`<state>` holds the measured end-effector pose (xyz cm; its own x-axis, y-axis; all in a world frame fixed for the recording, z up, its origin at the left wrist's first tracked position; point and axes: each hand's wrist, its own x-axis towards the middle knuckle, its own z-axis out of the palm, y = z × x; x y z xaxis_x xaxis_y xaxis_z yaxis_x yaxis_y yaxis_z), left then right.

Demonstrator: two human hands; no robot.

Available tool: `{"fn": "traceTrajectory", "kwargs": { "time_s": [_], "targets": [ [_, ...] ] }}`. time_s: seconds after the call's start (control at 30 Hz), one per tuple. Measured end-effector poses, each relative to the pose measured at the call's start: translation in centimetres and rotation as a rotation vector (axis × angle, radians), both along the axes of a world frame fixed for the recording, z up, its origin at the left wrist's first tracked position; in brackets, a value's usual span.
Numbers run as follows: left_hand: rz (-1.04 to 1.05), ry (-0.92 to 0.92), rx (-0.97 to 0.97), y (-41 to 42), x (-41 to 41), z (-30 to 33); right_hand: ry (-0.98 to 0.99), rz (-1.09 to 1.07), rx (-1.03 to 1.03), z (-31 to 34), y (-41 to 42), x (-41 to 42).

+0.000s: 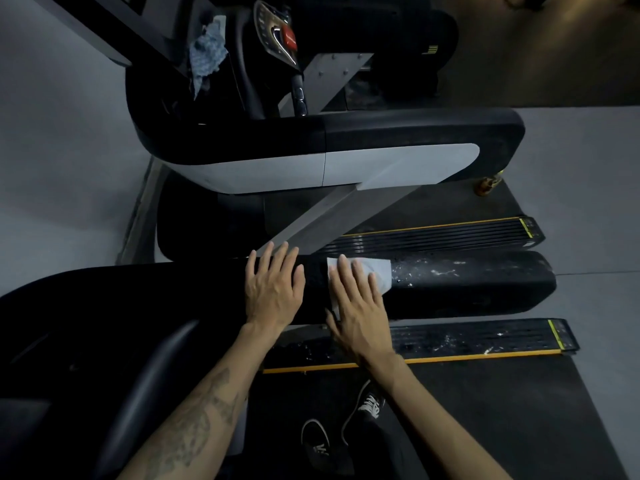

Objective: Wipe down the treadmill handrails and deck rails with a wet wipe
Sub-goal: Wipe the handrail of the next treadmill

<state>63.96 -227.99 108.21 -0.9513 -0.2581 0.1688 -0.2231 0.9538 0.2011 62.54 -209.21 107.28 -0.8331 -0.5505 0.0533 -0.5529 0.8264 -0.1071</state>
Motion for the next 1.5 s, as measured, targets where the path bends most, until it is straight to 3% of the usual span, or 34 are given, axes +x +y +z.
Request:
{"fn": "traceTrajectory", "kwargs": {
  "time_s": [0.1,0.23,0.43,0.63,0.83,1.03,1.23,1.5],
  "targets": [
    [-0.005,0.006,0.004,-0.1,0.0,0.0,0.019,0.004,0.028,0.4,1.5,-1.7],
    [-0.009,0.007,0.013,0.0,0.1,0.1,-0.018,-0.171,-0.084,-0.1,1.4,0.0],
    [-0.029,-0.028,0.013,-0.1,0.0,0.3,-0.086,-0.032,-0.01,0.6,1.2,-1.3],
    [-0.098,0.006,0.046,0.5,-1.0,0.8,-0.085,-0.136,-0.052,0.2,1.8,0.0],
    [-0.135,-0.031,0.013,1.8,-2.0,0.7,-0.074,-0.03,-0.043,0.2,1.9,-1.7],
    [-0.136,0.038,-0.056,1.8,-1.8,0.3,-0.032,-0.174,-0.107,-0.8,2.9,-0.1],
    [-0.121,0.026,-0.089,1.9,-2.1,0.1,-0.047,-0.003,-0.063,-0.2,2.4,-1.8],
    [-0.102,0.021,-0.073,2.1,-2.2,0.1,-0.073,-0.224,-0.148,-0.4,2.6,0.3]
  ]
}}
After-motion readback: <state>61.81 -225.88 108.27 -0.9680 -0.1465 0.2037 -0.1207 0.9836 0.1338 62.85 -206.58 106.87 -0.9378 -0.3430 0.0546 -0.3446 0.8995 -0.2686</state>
